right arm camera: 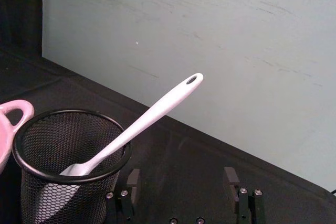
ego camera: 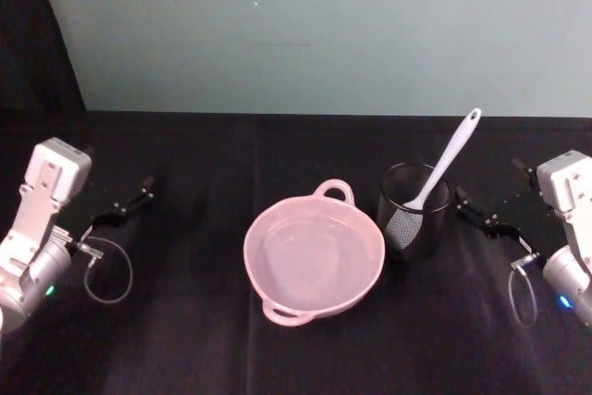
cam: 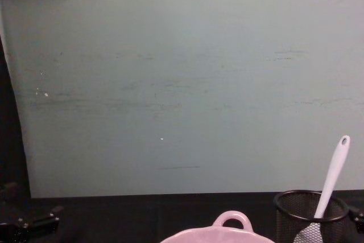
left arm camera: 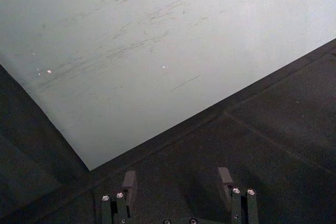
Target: Use the one hand to pick up the spoon and stir the clear water in the bowl.
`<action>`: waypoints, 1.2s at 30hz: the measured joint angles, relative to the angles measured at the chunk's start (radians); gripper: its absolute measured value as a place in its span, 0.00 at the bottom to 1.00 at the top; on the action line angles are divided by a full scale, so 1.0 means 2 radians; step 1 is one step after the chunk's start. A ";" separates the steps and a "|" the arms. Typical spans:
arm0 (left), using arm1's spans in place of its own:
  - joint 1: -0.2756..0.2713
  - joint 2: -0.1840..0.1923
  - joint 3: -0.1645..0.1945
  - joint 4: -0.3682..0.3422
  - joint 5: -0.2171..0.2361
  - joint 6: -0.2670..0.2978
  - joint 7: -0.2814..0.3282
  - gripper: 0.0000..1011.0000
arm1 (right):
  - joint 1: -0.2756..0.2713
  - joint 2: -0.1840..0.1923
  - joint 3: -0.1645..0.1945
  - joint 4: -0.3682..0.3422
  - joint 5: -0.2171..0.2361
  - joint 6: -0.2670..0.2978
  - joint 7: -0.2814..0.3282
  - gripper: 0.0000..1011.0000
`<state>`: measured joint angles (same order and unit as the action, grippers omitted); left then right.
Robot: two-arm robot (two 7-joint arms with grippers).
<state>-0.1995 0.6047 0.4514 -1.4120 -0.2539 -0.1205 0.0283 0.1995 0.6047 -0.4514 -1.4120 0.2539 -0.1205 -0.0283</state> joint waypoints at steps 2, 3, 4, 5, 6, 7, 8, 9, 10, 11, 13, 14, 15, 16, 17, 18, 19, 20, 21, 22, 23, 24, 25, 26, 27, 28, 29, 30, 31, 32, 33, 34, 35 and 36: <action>0.000 0.000 0.000 0.000 0.000 0.000 0.000 0.99 | 0.000 0.000 0.000 0.000 0.000 0.000 0.000 0.99; 0.000 0.000 0.000 0.000 0.000 0.000 0.000 0.99 | 0.000 0.000 0.000 0.000 0.000 0.000 0.000 0.99; 0.000 0.000 0.000 0.000 0.000 0.000 0.000 0.99 | 0.000 0.000 0.000 0.000 0.000 0.000 0.000 0.99; 0.000 0.000 0.000 0.000 0.000 0.000 0.000 0.99 | 0.000 0.000 0.000 0.000 0.000 0.000 0.000 0.99; 0.000 0.000 0.000 0.000 0.000 0.000 0.000 0.99 | 0.000 0.000 0.000 0.000 0.000 0.000 0.000 0.99; 0.000 0.000 0.000 0.000 0.000 0.000 0.000 0.99 | 0.000 0.000 0.000 0.000 0.000 0.000 0.000 0.99; 0.000 0.000 0.000 0.000 0.000 0.000 0.000 0.99 | 0.000 0.000 0.000 0.000 0.000 0.000 0.000 0.99; 0.000 0.000 0.000 0.000 0.000 0.000 0.000 0.99 | 0.000 0.000 0.000 0.000 0.000 0.000 0.000 0.99; 0.000 0.000 0.000 0.000 0.000 0.000 0.000 0.99 | 0.000 0.000 0.000 0.000 0.000 0.000 0.000 0.99; 0.000 0.000 0.000 0.000 0.000 0.000 0.000 0.99 | 0.000 0.000 0.000 0.000 0.000 0.000 0.000 0.99; 0.000 0.000 0.000 0.000 0.000 0.000 0.000 0.99 | 0.000 0.000 0.000 0.000 0.000 0.000 0.000 0.99; 0.000 0.000 0.000 0.000 0.000 0.000 0.000 0.99 | 0.000 0.000 0.000 0.000 0.000 0.000 0.000 0.99; 0.000 0.000 0.000 0.000 0.000 0.000 0.000 0.99 | 0.000 0.000 0.000 0.000 0.000 0.000 0.000 0.99; 0.000 0.000 0.000 0.000 0.000 0.000 0.000 0.99 | 0.000 0.000 0.000 0.000 0.000 0.000 0.000 0.99; 0.000 0.000 0.000 0.000 0.000 0.000 0.000 0.99 | 0.000 0.000 0.000 0.000 0.000 0.000 0.000 0.99; 0.000 0.000 0.000 0.000 0.000 0.000 0.000 0.99 | 0.000 0.000 0.000 0.000 0.000 0.000 0.000 0.99; 0.000 0.000 0.000 0.000 0.000 0.000 0.000 0.99 | 0.000 0.000 0.000 0.000 0.000 0.000 0.000 0.99; 0.000 0.000 0.000 0.000 0.000 0.000 0.000 0.99 | 0.000 0.000 0.000 0.000 0.000 0.000 0.000 0.99; 0.000 0.000 0.000 0.000 0.000 0.000 0.000 0.99 | 0.000 0.000 0.000 0.000 0.000 0.000 0.000 0.99; 0.000 0.000 0.000 0.000 0.000 0.000 0.000 0.99 | 0.000 0.000 0.000 0.000 0.000 0.000 0.000 0.99; 0.000 0.000 0.000 0.000 0.000 0.000 0.000 0.99 | 0.000 0.000 0.000 0.000 0.000 0.000 0.000 0.99; 0.000 0.000 0.000 0.000 0.000 0.000 0.000 0.99 | 0.000 0.000 0.000 0.000 0.000 0.000 0.000 0.99; 0.000 0.000 0.000 0.000 0.000 0.000 0.000 0.99 | 0.000 0.000 0.000 0.000 0.000 0.000 0.000 0.99; 0.000 0.000 0.000 0.000 0.000 0.000 0.000 0.99 | 0.000 0.000 0.000 0.000 0.000 0.000 0.000 0.99; 0.000 0.000 0.000 0.000 0.000 0.000 0.000 0.99 | 0.000 0.000 0.000 0.000 0.000 0.000 0.000 0.99; 0.000 0.000 0.000 0.000 0.000 0.000 0.000 0.99 | 0.000 0.000 0.000 0.000 0.000 0.000 0.000 0.99; 0.000 0.000 0.000 0.000 0.000 0.000 0.000 0.99 | 0.000 0.000 0.000 0.000 0.000 0.000 0.000 0.99; 0.000 0.000 0.000 0.000 0.000 0.000 0.000 0.99 | 0.000 0.000 0.000 0.000 0.000 0.000 0.000 0.99; 0.000 0.000 0.000 0.000 0.000 0.000 0.000 0.99 | 0.000 0.000 0.000 0.000 0.000 0.000 0.000 0.99; 0.000 0.000 0.000 0.000 0.000 0.000 0.000 0.99 | 0.000 0.000 0.000 0.000 0.000 0.000 0.000 0.99; 0.000 0.000 0.000 0.000 0.000 0.000 0.000 0.99 | 0.000 0.000 0.000 0.000 0.000 0.000 0.000 0.99; 0.000 0.000 0.000 0.000 0.000 0.000 0.000 0.99 | 0.000 0.000 0.000 0.000 0.000 0.000 0.000 0.99; 0.000 0.000 0.000 0.000 0.000 0.000 0.000 0.99 | 0.000 0.000 0.000 0.000 0.000 0.000 0.000 0.99; 0.000 0.000 0.000 0.000 0.000 0.000 0.000 0.99 | 0.000 0.000 0.000 0.000 0.000 0.000 0.000 0.99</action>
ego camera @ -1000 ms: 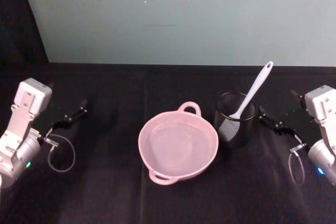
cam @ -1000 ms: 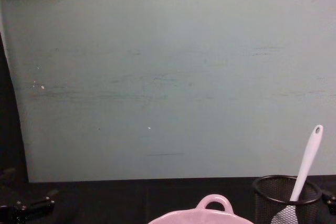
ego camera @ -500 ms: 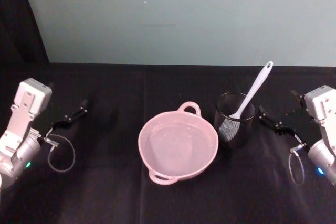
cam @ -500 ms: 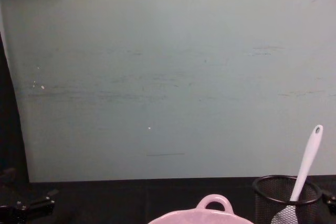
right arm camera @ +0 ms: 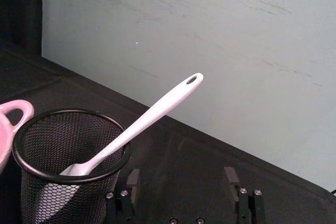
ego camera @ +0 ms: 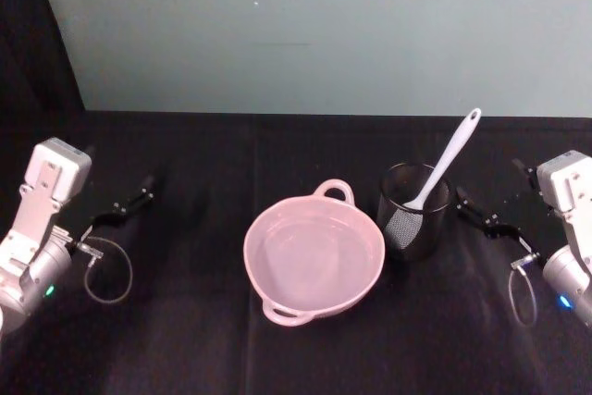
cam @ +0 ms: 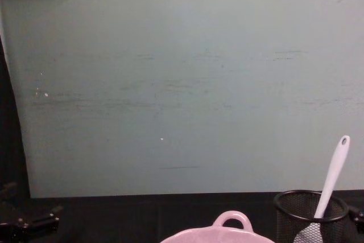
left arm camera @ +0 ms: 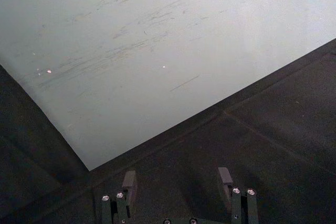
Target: Use the one hand to pick up the spoon and stir the clear water in the bowl.
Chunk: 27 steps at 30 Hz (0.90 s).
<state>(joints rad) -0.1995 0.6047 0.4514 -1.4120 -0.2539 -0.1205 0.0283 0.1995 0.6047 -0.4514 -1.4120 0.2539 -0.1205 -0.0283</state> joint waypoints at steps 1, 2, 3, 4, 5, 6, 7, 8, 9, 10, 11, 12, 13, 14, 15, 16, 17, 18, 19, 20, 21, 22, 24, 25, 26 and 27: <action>0.000 0.000 0.000 0.000 0.000 0.000 0.000 0.99 | 0.000 0.000 0.000 0.000 0.000 0.000 0.000 0.99; 0.000 0.000 0.000 0.000 0.000 0.000 0.000 0.99 | 0.000 0.000 0.000 0.000 0.000 0.000 0.000 0.99; 0.000 0.000 0.000 0.000 0.000 0.000 0.000 0.99 | 0.000 0.000 0.000 0.000 0.000 0.000 0.000 0.99; 0.000 0.000 0.000 0.000 0.000 0.000 0.000 0.99 | 0.000 0.000 0.000 0.000 0.000 0.000 0.000 0.99; 0.000 0.000 0.000 0.000 0.000 0.000 0.000 0.99 | 0.000 0.000 0.000 0.000 0.000 0.000 0.000 0.99; 0.000 0.000 0.000 0.000 0.000 0.000 0.000 0.99 | 0.000 0.000 0.000 0.000 0.000 0.000 0.000 0.99; 0.000 0.000 0.000 0.000 0.000 0.000 0.000 0.99 | 0.000 0.000 0.000 0.000 0.000 0.000 0.000 0.99; 0.000 0.000 0.000 0.000 0.000 0.000 0.000 0.99 | 0.000 0.000 0.000 0.000 0.000 0.000 0.000 0.99; 0.000 0.000 0.000 0.000 0.000 0.000 0.000 0.99 | -0.002 0.000 0.002 -0.002 0.000 0.000 0.000 0.99; 0.000 0.000 0.000 0.000 0.000 0.000 0.000 0.99 | -0.010 0.002 0.009 -0.007 0.004 0.000 0.001 0.99; 0.000 0.000 0.000 0.000 0.000 0.000 0.000 0.99 | -0.014 0.003 0.013 -0.011 0.007 -0.001 0.001 0.99; 0.000 0.000 0.000 0.000 0.000 0.000 0.000 0.99 | -0.018 0.005 0.016 -0.013 0.012 -0.001 0.003 0.99; 0.000 0.000 0.000 0.000 0.000 0.000 0.000 0.99 | -0.027 0.007 0.025 -0.019 0.025 -0.001 0.011 0.99; 0.000 0.000 0.000 0.000 0.000 0.000 0.000 0.99 | -0.031 0.007 0.029 -0.021 0.034 -0.001 0.015 0.99; 0.000 0.000 0.000 0.000 0.000 0.000 0.000 0.99 | -0.038 0.009 0.037 -0.025 0.044 -0.004 0.021 0.99; 0.000 0.000 0.000 0.000 0.000 0.000 0.000 0.99 | -0.042 0.009 0.042 -0.027 0.049 -0.005 0.023 0.99; 0.000 0.000 0.000 0.000 0.000 0.000 0.000 0.99 | -0.045 0.009 0.046 -0.029 0.054 -0.007 0.026 0.99; 0.000 0.000 0.000 0.000 0.000 0.000 0.000 0.99 | -0.049 0.009 0.050 -0.032 0.060 -0.010 0.029 0.99; 0.000 0.000 0.000 0.000 0.000 0.000 0.000 0.99 | -0.053 0.009 0.054 -0.034 0.065 -0.012 0.032 0.99; 0.000 0.000 0.000 0.000 0.000 0.000 0.000 0.99 | -0.059 0.009 0.063 -0.038 0.078 -0.016 0.038 0.99; 0.000 0.000 0.000 0.000 0.000 0.000 0.000 0.99 | -0.062 0.009 0.068 -0.041 0.085 -0.017 0.042 0.99; 0.000 0.000 0.000 0.000 0.000 0.000 0.000 0.99 | -0.067 0.007 0.075 -0.046 0.102 -0.018 0.052 0.99; 0.000 0.000 0.000 0.000 0.000 0.000 0.000 0.99 | -0.070 0.005 0.084 -0.050 0.121 -0.017 0.065 0.99; 0.000 0.000 0.000 0.000 0.000 0.000 0.000 0.99 | -0.072 0.003 0.088 -0.052 0.130 -0.016 0.071 0.99; 0.000 0.000 0.000 0.000 0.000 0.000 0.000 0.99 | -0.073 0.002 0.090 -0.054 0.138 -0.015 0.075 0.99; 0.000 0.000 0.000 0.000 0.000 0.000 0.000 0.99 | -0.074 -0.001 0.097 -0.056 0.156 -0.010 0.087 0.99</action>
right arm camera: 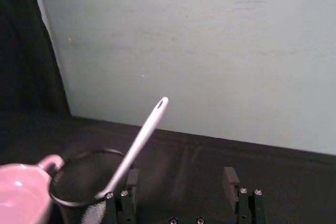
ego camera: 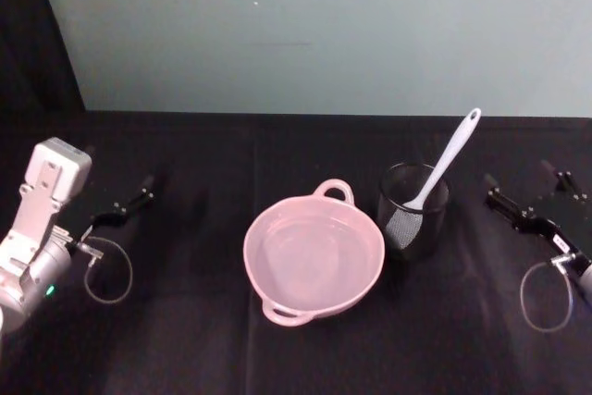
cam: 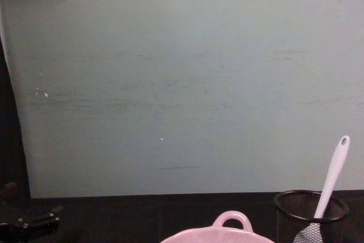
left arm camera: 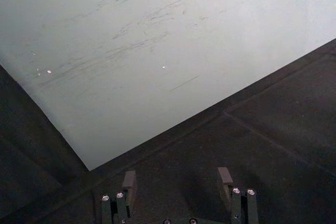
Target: Use the one hand to pick up the spoon and stir the clear water in the bowl.
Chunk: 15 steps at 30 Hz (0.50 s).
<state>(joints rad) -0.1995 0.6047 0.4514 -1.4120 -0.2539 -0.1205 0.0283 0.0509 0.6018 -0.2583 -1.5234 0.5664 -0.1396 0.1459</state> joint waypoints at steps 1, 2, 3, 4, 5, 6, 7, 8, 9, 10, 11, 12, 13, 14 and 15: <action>0.000 0.000 0.000 0.000 0.000 0.000 0.000 0.99 | 0.000 -0.002 0.003 -0.001 0.009 0.003 0.006 0.99; 0.000 0.000 0.000 0.000 0.000 0.000 0.000 0.99 | 0.001 -0.006 0.008 -0.001 0.023 0.010 0.016 0.99; 0.000 0.000 0.000 0.000 0.000 0.000 0.000 0.99 | 0.002 -0.009 0.009 -0.001 0.031 0.013 0.021 0.99; 0.000 0.000 0.000 0.000 0.000 0.000 0.000 0.99 | 0.003 -0.011 0.011 0.000 0.038 0.017 0.027 0.99; 0.000 0.000 0.000 0.000 0.000 0.000 0.000 0.99 | 0.005 -0.013 0.013 0.000 0.045 0.021 0.031 0.99; 0.000 0.000 0.000 0.000 0.000 0.000 0.000 0.99 | 0.008 -0.018 0.016 0.003 0.060 0.030 0.043 0.99; 0.000 0.000 0.000 0.000 0.000 0.000 0.000 0.99 | 0.011 -0.022 0.017 0.005 0.068 0.035 0.048 0.99; 0.000 0.000 0.000 0.000 0.000 0.000 0.000 0.99 | 0.014 -0.025 0.018 0.008 0.076 0.041 0.054 0.99; 0.000 0.000 0.000 0.000 0.000 0.000 0.000 0.99 | 0.020 -0.031 0.020 0.014 0.092 0.054 0.065 0.99; 0.000 0.000 0.000 0.000 0.000 0.000 0.000 0.99 | 0.024 -0.034 0.021 0.017 0.099 0.061 0.070 0.99; 0.000 0.000 0.000 0.000 0.000 0.000 0.000 0.99 | 0.032 -0.042 0.023 0.025 0.114 0.075 0.081 0.99; 0.000 0.000 0.000 0.000 0.000 0.000 0.000 0.99 | 0.035 -0.046 0.023 0.028 0.122 0.082 0.086 0.99; 0.000 0.000 0.000 0.000 0.000 0.000 0.000 0.99 | 0.039 -0.049 0.024 0.033 0.130 0.090 0.092 0.99; 0.000 0.000 0.000 0.000 0.000 0.000 0.000 0.99 | 0.043 -0.052 0.024 0.039 0.139 0.097 0.097 0.99; 0.000 0.000 0.000 0.000 0.000 0.000 0.000 0.99 | 0.047 -0.055 0.024 0.043 0.147 0.104 0.103 0.99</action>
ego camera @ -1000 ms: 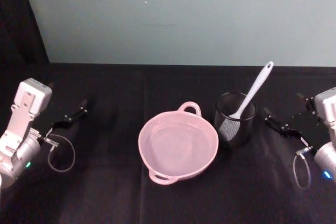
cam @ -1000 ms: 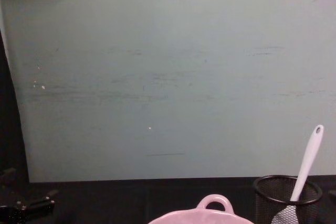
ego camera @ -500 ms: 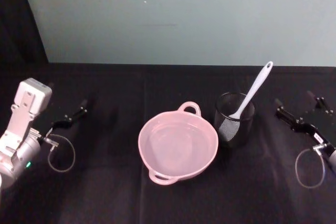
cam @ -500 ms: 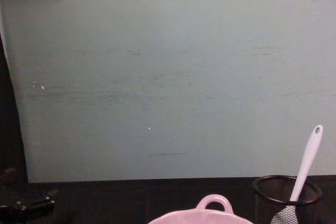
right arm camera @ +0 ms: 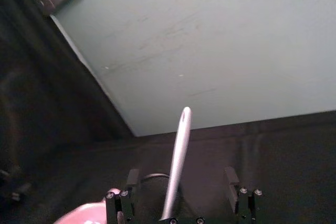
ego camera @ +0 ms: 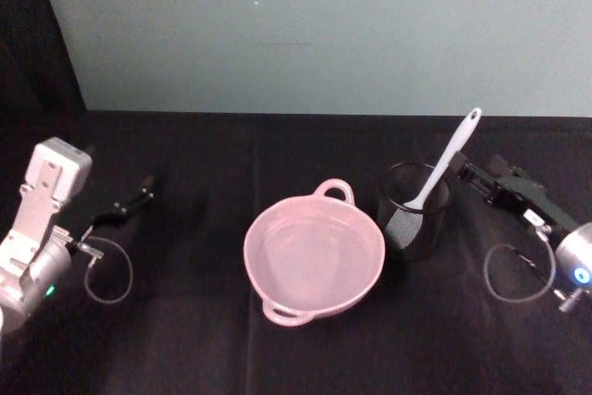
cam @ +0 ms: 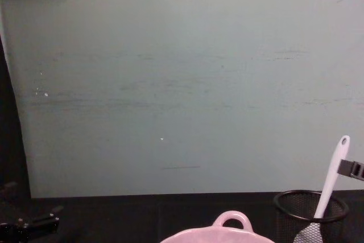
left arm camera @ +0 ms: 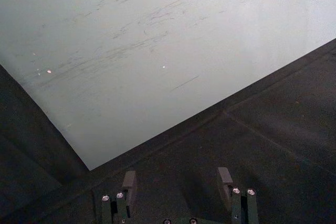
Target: Use the one hand to pick up the spoon and stir the clear water in the bowl.
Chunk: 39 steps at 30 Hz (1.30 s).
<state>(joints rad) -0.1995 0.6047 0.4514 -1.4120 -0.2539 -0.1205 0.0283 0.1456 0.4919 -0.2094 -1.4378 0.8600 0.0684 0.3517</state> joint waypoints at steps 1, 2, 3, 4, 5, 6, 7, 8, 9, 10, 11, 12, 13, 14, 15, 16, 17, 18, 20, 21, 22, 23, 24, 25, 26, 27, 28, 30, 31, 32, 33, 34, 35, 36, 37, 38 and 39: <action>0.000 0.000 0.000 0.000 0.000 0.000 0.000 0.99 | 0.008 -0.005 0.000 0.009 0.015 0.011 0.010 0.99; 0.000 0.000 0.000 0.000 0.000 0.000 0.000 0.99 | 0.013 -0.007 0.000 0.015 0.023 0.017 0.015 0.99; 0.000 0.000 0.000 0.000 0.000 0.000 0.000 0.99 | 0.022 -0.011 -0.002 0.027 0.037 0.026 0.026 0.99; 0.000 0.000 0.000 0.000 0.000 0.000 0.000 0.99 | 0.027 -0.013 -0.003 0.034 0.045 0.031 0.031 0.99; 0.000 0.000 0.000 0.000 0.000 0.000 0.000 0.99 | 0.038 -0.017 -0.005 0.047 0.058 0.040 0.042 0.99; 0.000 0.000 0.000 0.000 0.000 0.000 0.000 0.99 | 0.038 -0.017 -0.005 0.047 0.058 0.040 0.042 0.99; 0.000 0.000 0.000 0.000 0.000 0.000 0.000 0.99 | 0.048 -0.020 -0.007 0.061 0.069 0.048 0.052 0.99; 0.000 0.000 0.000 0.000 0.000 0.000 0.000 0.99 | 0.052 -0.021 -0.007 0.066 0.074 0.051 0.056 0.99; 0.000 0.000 0.000 0.000 0.000 0.000 0.000 0.99 | 0.058 -0.023 -0.008 0.074 0.080 0.056 0.062 0.99; 0.000 0.000 0.000 0.000 0.000 0.000 0.000 0.99 | 0.066 -0.024 -0.010 0.085 0.088 0.061 0.070 0.99; 0.000 0.000 0.000 0.000 0.000 0.000 0.000 0.99 | 0.071 -0.025 -0.011 0.091 0.091 0.063 0.075 0.99; 0.000 0.000 0.000 0.000 0.000 0.000 0.000 0.99 | 0.074 -0.025 -0.011 0.096 0.095 0.066 0.079 0.99; 0.000 0.000 0.000 0.000 0.000 0.000 0.000 0.99 | 0.082 -0.026 -0.014 0.107 0.100 0.068 0.088 0.99; 0.000 0.000 0.000 0.000 0.000 0.000 0.000 0.99 | 0.086 -0.027 -0.015 0.112 0.102 0.069 0.092 0.99; 0.000 0.000 0.000 0.000 0.000 0.000 0.000 0.99 | 0.089 -0.027 -0.016 0.116 0.104 0.069 0.096 0.99; 0.000 0.000 0.000 0.000 0.000 0.000 0.000 0.99 | 0.092 -0.027 -0.017 0.120 0.106 0.069 0.099 0.99; 0.000 0.000 0.000 0.000 0.000 0.000 0.000 0.99 | 0.097 -0.027 -0.019 0.126 0.108 0.069 0.106 0.99; 0.000 0.000 0.000 0.000 0.000 0.000 0.000 0.99 | 0.099 -0.027 -0.021 0.130 0.108 0.067 0.110 0.99; 0.000 0.000 0.000 0.000 0.000 0.000 0.000 0.99 | 0.105 -0.027 -0.025 0.138 0.109 0.062 0.120 0.99; 0.000 0.000 0.000 0.000 0.000 0.000 0.000 0.99 | 0.108 -0.026 -0.027 0.143 0.110 0.060 0.126 0.99; 0.000 0.000 0.000 0.000 0.000 0.000 0.000 0.99 | 0.110 -0.026 -0.028 0.146 0.111 0.059 0.130 0.99; 0.000 0.000 0.000 0.000 0.000 0.000 0.000 0.99 | 0.110 -0.026 -0.028 0.146 0.111 0.059 0.130 0.99; 0.000 0.000 0.000 0.000 0.000 0.000 0.000 0.99 | 0.113 -0.025 -0.031 0.150 0.112 0.057 0.135 0.99; 0.000 0.000 0.000 0.000 0.000 0.000 0.000 0.99 | 0.117 -0.025 -0.033 0.155 0.113 0.056 0.139 0.99; 0.000 0.000 0.000 0.000 0.000 0.000 0.000 0.99 | 0.118 -0.025 -0.035 0.157 0.113 0.055 0.140 0.97; 0.000 0.000 0.000 0.000 0.000 0.000 0.000 0.99 | 0.120 -0.024 -0.036 0.159 0.114 0.055 0.141 0.97; 0.000 0.000 0.000 0.000 0.000 0.000 0.000 0.99 | 0.122 -0.024 -0.038 0.162 0.116 0.055 0.142 0.95; 0.000 0.000 0.000 0.000 0.000 0.000 0.000 0.99 | 0.124 -0.024 -0.039 0.164 0.118 0.055 0.143 0.90; 0.000 0.000 0.000 0.000 0.000 0.000 0.000 0.99 | 0.125 -0.024 -0.040 0.165 0.119 0.055 0.143 0.88; 0.000 0.000 0.000 0.000 0.000 0.000 0.000 0.99 | 0.126 -0.023 -0.041 0.166 0.121 0.055 0.143 0.86; 0.000 0.000 0.000 0.000 0.000 0.000 0.000 0.99 | 0.126 -0.022 -0.042 0.166 0.122 0.055 0.143 0.81; 0.000 0.000 0.000 0.000 0.000 0.000 0.000 0.99 | 0.126 -0.022 -0.043 0.167 0.123 0.055 0.143 0.80; 0.000 0.000 0.000 0.000 0.000 0.000 0.000 0.99 | 0.127 -0.021 -0.045 0.168 0.124 0.055 0.142 0.76; 0.000 0.000 0.000 0.000 0.000 0.000 0.000 0.99 | 0.127 -0.021 -0.045 0.168 0.125 0.055 0.142 0.74; 0.000 0.000 0.000 0.000 0.000 0.000 0.000 0.99 | 0.127 -0.020 -0.046 0.168 0.126 0.055 0.142 0.71; 0.000 0.000 0.000 0.000 0.000 0.000 0.000 0.99 | 0.127 -0.020 -0.047 0.168 0.127 0.055 0.142 0.69; 0.000 0.000 0.000 0.000 0.000 0.000 0.000 0.99 | 0.127 -0.018 -0.048 0.168 0.128 0.054 0.141 0.65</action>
<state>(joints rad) -0.1995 0.6047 0.4514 -1.4120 -0.2539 -0.1205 0.0283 0.4002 0.4551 -0.3051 -1.1014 1.1157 0.1770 0.6339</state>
